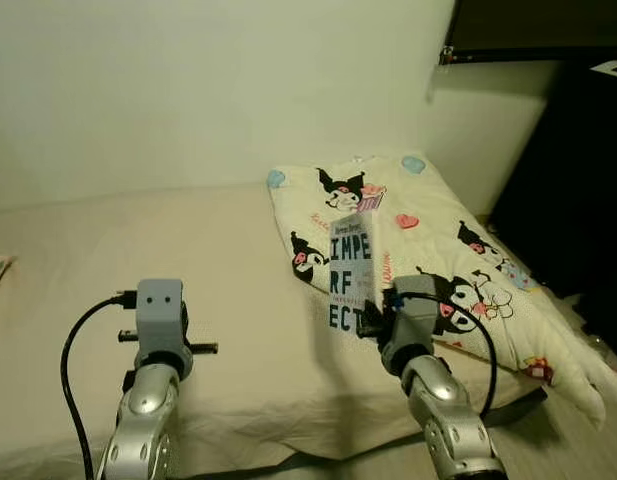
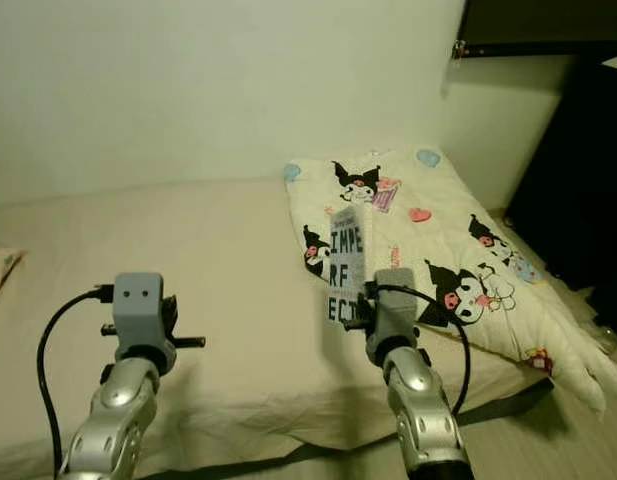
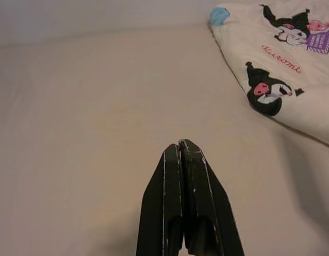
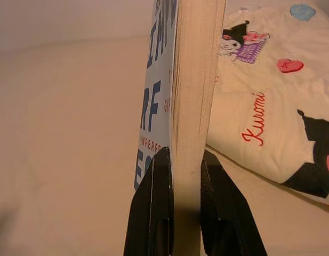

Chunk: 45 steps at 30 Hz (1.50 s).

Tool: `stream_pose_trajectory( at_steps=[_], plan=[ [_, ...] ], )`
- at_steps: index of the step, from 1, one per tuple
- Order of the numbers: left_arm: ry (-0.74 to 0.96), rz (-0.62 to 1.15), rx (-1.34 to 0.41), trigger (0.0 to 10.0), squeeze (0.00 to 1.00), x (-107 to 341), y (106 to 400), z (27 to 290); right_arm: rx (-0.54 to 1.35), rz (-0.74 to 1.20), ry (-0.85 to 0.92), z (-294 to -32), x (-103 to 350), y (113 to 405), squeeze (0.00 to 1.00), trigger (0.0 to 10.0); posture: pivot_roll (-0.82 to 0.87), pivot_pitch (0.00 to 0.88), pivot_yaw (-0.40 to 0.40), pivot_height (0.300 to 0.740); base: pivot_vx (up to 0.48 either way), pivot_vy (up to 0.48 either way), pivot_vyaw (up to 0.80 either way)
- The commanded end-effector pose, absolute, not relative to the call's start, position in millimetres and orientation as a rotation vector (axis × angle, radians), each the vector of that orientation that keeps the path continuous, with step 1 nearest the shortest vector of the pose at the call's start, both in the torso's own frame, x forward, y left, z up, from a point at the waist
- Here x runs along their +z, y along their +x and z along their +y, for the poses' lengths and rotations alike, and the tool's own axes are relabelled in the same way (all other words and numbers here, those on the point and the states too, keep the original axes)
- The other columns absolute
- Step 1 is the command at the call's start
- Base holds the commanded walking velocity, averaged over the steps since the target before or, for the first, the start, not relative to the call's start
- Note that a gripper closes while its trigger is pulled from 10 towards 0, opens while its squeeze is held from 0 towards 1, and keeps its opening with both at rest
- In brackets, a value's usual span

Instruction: Clean up the room

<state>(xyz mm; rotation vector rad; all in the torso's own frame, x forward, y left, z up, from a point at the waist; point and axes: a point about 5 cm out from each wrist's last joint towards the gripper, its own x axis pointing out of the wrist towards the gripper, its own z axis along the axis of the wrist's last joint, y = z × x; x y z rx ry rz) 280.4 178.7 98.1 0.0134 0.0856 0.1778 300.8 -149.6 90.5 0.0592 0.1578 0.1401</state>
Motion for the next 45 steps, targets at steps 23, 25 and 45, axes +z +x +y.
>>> stream_pose_trajectory(
  at_steps=[23,25,45],
  plan=[
    [-0.02,0.109,0.141,10.0,0.0,99.0,282.2,173.7,0.117,0.123,0.074,-151.8,98.4,304.4,0.0,10.0,-0.05,0.068,-0.012,0.74,0.0,0.0,0.0],
    [-0.021,0.105,0.143,10.0,0.0,99.1,282.0,174.2,0.127,0.117,0.081,-151.4,99.2,304.3,0.0,10.0,-0.06,0.067,-0.011,0.74,0.0,0.0,0.0],
    [-0.03,0.111,0.149,10.0,0.0,100.1,285.1,173.0,0.159,0.104,0.034,-147.9,103.0,305.8,0.0,10.0,-0.06,0.064,-0.009,0.74,0.0,0.0,0.0]
  ],
)
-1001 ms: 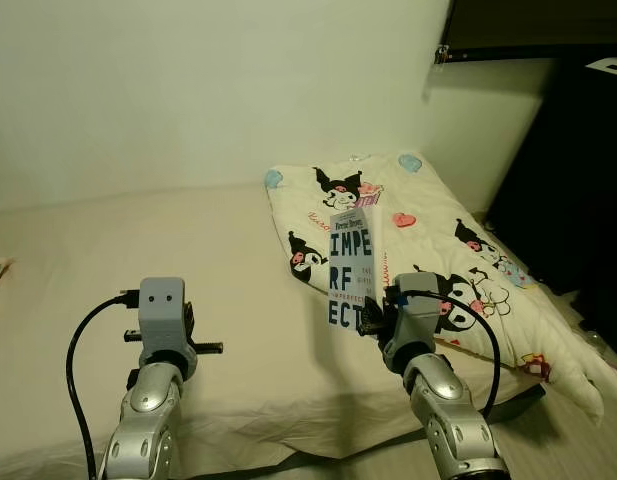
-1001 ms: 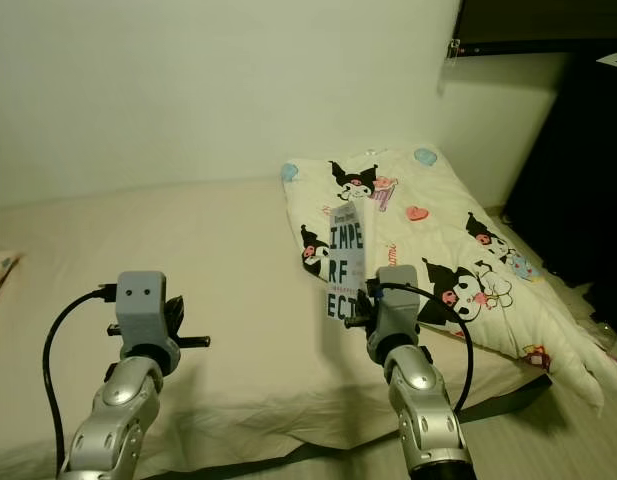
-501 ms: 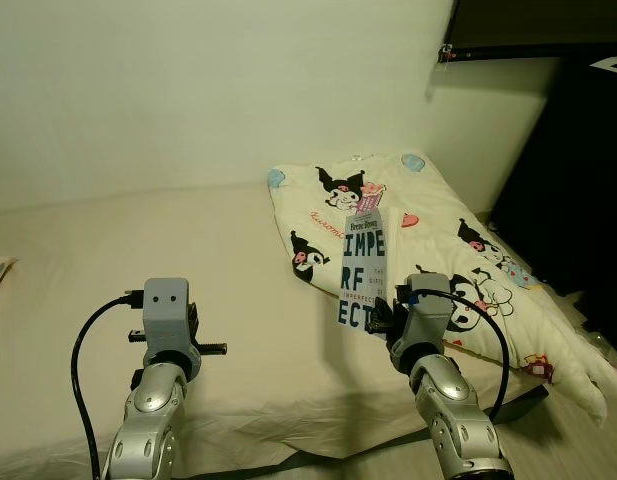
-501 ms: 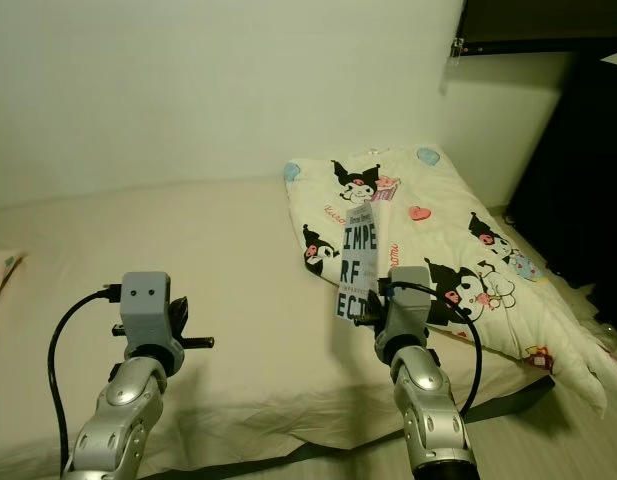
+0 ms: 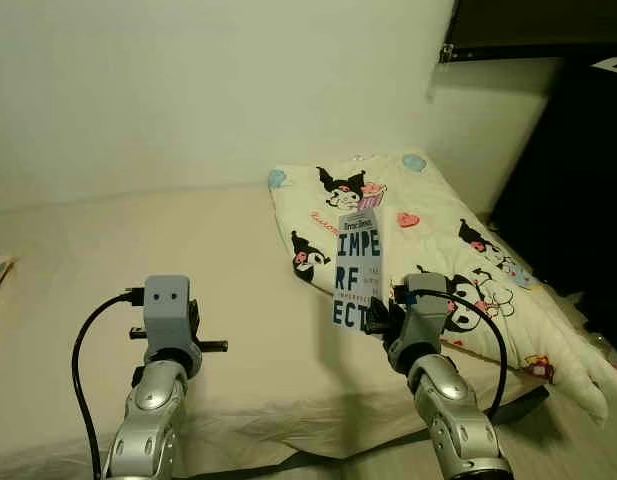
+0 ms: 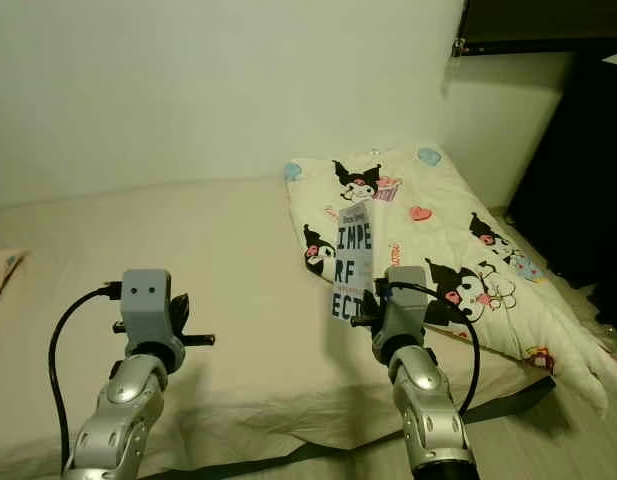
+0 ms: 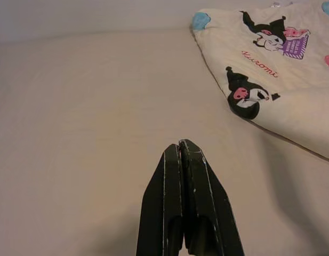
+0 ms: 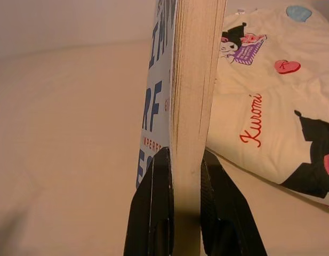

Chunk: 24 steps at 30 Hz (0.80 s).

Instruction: Clean up the room

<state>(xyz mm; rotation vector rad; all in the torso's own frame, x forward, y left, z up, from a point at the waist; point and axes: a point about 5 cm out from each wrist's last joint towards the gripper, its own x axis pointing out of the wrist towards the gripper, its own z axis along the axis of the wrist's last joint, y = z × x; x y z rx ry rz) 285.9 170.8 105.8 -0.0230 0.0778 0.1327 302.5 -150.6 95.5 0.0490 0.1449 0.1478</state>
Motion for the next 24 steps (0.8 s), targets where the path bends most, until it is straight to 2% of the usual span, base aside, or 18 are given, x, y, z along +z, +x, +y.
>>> stream_pose_trajectory(
  at_steps=[1,7,24],
  plan=[
    [-0.03,0.111,0.149,10.0,0.0,100.1,285.1,173.0,0.159,0.104,0.034,-147.9,103.0,305.8,0.0,10.0,-0.06,0.064,-0.009,0.74,0.0,0.0,0.0],
    [-0.047,0.155,0.133,10.0,0.0,95.7,283.2,170.2,0.104,0.177,0.09,-154.8,95.8,306.0,0.0,10.0,-0.06,0.064,-0.008,0.74,0.0,0.0,0.0],
    [-0.04,0.153,0.119,10.0,0.0,96.1,283.8,169.2,0.102,0.206,0.068,-154.4,92.7,306.6,0.0,10.0,-0.06,0.061,-0.005,0.74,0.0,0.0,0.0]
  ],
)
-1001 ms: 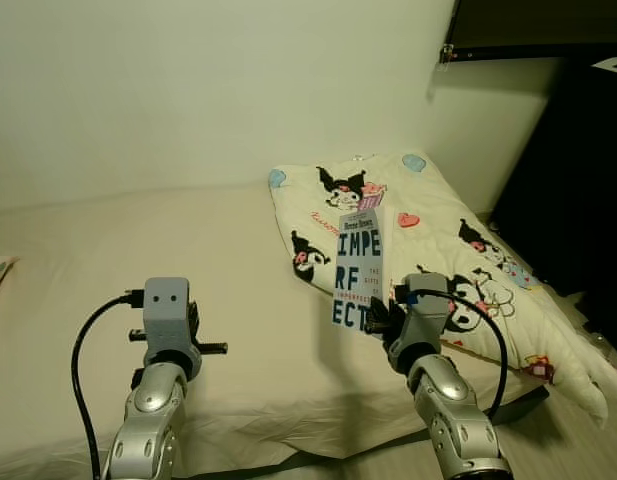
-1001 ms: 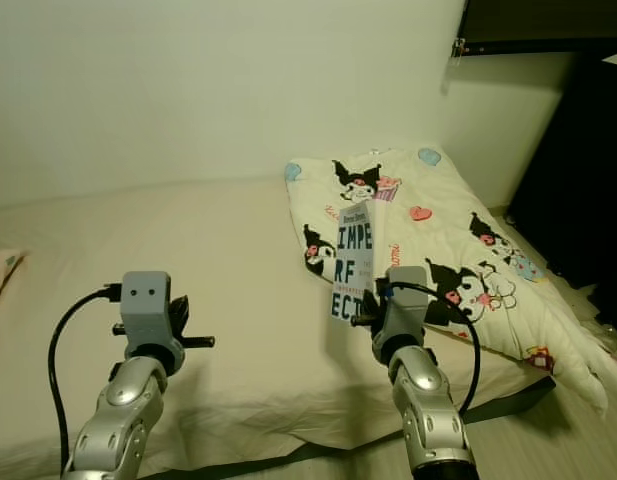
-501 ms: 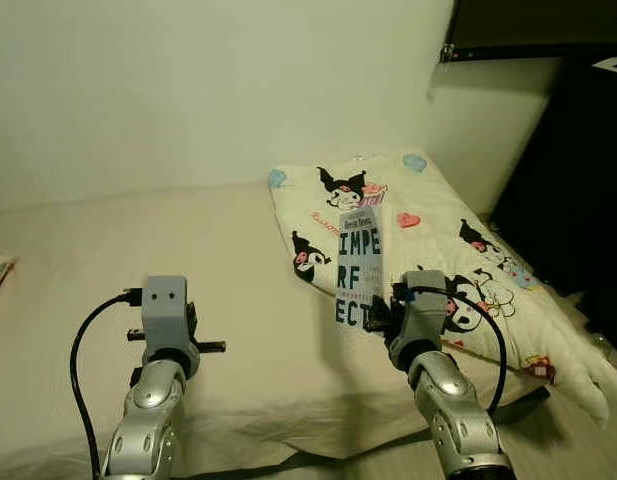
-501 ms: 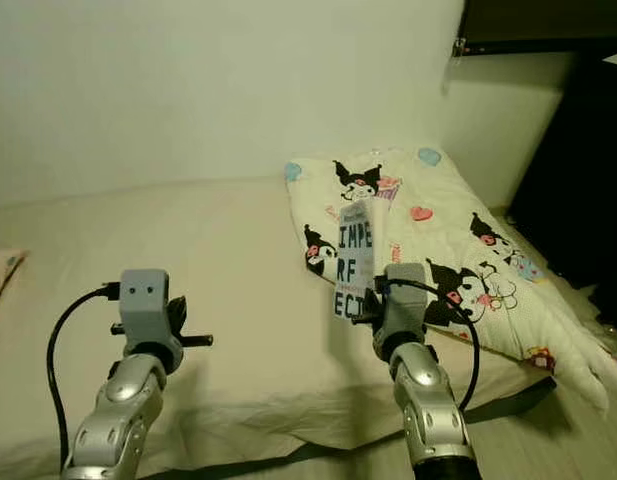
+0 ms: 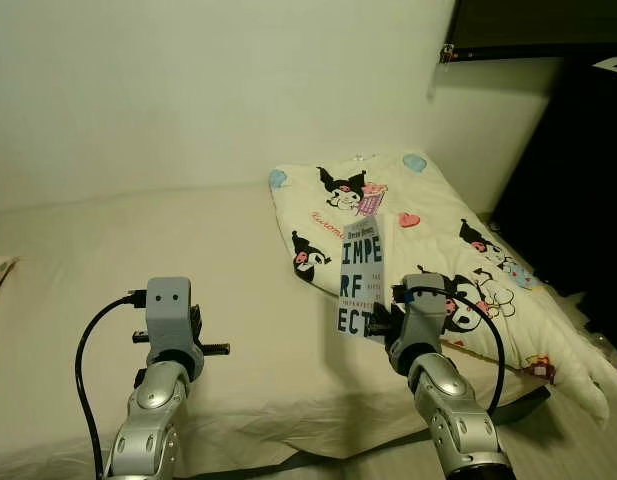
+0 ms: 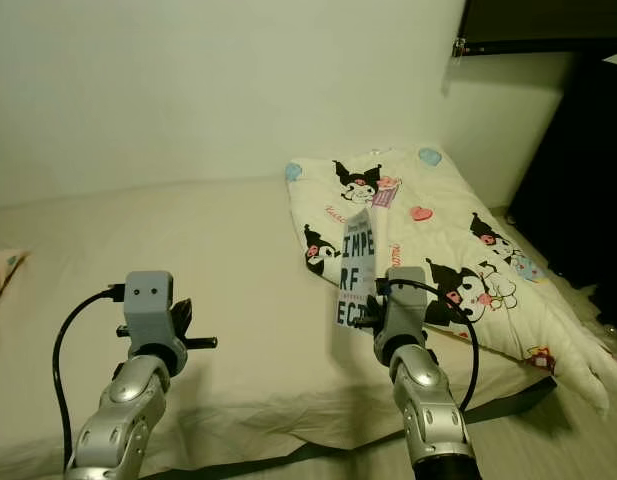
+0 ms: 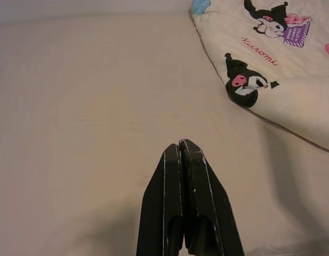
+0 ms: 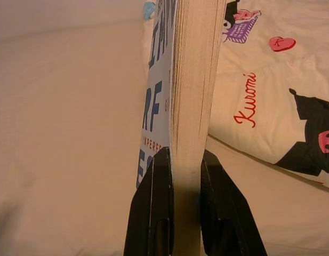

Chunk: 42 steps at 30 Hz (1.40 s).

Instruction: Clean up the room

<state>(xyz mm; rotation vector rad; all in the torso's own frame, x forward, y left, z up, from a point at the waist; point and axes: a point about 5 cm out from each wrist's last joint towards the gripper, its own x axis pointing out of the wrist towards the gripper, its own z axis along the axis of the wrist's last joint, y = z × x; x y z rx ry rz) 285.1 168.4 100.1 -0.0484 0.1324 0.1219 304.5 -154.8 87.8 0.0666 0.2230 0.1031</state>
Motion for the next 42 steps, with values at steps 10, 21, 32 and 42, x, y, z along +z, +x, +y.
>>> stream_pose_trajectory(
  at_steps=[10,21,32,42],
  plan=[
    [-0.034,0.143,0.12,10.0,0.0,97.9,284.4,170.1,0.121,0.143,0.02,-155.2,102.4,312.6,0.0,10.0,-0.05,0.062,-0.003,0.74,0.0,0.0,0.0],
    [-0.044,0.136,0.118,10.0,0.0,98.6,284.0,168.7,0.124,0.138,0.022,-151.0,104.3,315.2,0.0,10.0,-0.06,0.064,-0.004,0.74,0.0,0.0,0.0],
    [-0.049,0.136,0.109,10.0,0.0,98.7,285.8,166.6,0.132,0.133,0.018,-150.0,103.4,313.4,0.0,10.0,-0.06,0.066,-0.003,0.74,0.0,0.0,0.0],
    [-0.048,0.127,0.099,10.0,0.0,100.1,287.1,164.5,0.143,0.112,0.04,-148.9,105.0,312.7,0.0,10.0,-0.06,0.059,-0.003,0.74,0.0,0.0,0.0]
  ],
)
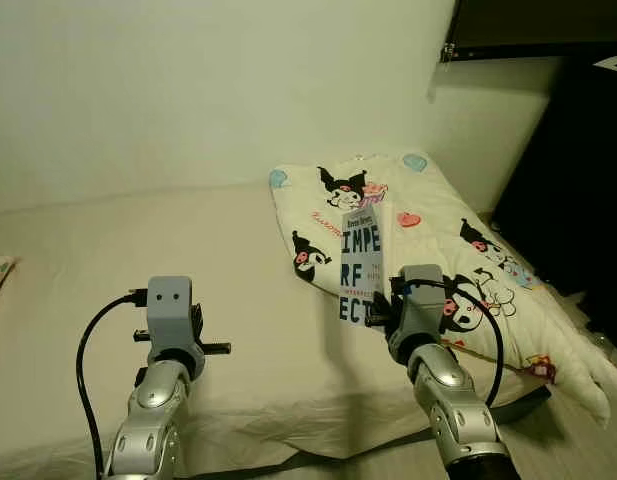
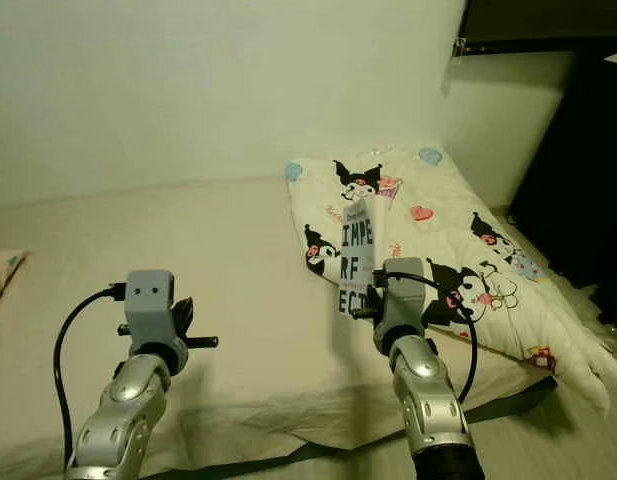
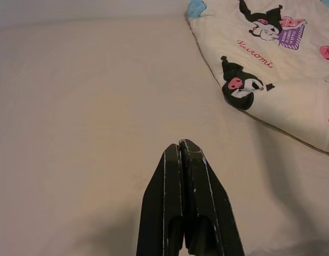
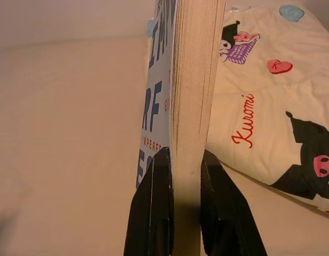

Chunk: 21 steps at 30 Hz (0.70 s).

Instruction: Clean up the room

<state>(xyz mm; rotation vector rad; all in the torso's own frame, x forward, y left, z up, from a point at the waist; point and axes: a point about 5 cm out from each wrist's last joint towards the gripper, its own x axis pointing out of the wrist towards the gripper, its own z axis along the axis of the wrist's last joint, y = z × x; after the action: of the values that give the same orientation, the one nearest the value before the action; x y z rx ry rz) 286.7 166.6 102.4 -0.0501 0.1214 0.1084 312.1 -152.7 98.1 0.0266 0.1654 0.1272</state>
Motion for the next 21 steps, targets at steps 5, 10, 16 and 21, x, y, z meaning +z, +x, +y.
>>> stream_pose_trajectory(
  at_steps=[5,10,16,21],
  plan=[
    [-0.045,0.125,0.099,10.0,0.0,100.5,287.1,165.6,0.153,0.111,0.052,-146.6,104.5,312.7,0.0,10.0,-0.06,0.057,-0.003,0.74,0.0,0.0,0.0],
    [-0.04,0.122,0.102,10.0,0.0,100.5,287.0,167.1,0.155,0.12,0.049,-146.0,101.5,311.9,0.0,10.0,-0.06,0.053,0.0,0.74,0.0,0.0,0.0],
    [-0.041,0.12,0.105,10.0,0.0,100.6,287.4,167.8,0.149,0.125,0.056,-147.3,100.3,312.2,0.0,10.0,-0.06,0.048,0.003,0.74,0.0,0.0,0.0],
    [-0.034,0.112,0.099,10.0,0.0,101.4,288.1,167.6,0.151,0.126,0.051,-147.0,100.1,312.4,0.0,10.0,-0.06,0.047,0.003,0.74,0.0,0.0,0.0]
  ],
)
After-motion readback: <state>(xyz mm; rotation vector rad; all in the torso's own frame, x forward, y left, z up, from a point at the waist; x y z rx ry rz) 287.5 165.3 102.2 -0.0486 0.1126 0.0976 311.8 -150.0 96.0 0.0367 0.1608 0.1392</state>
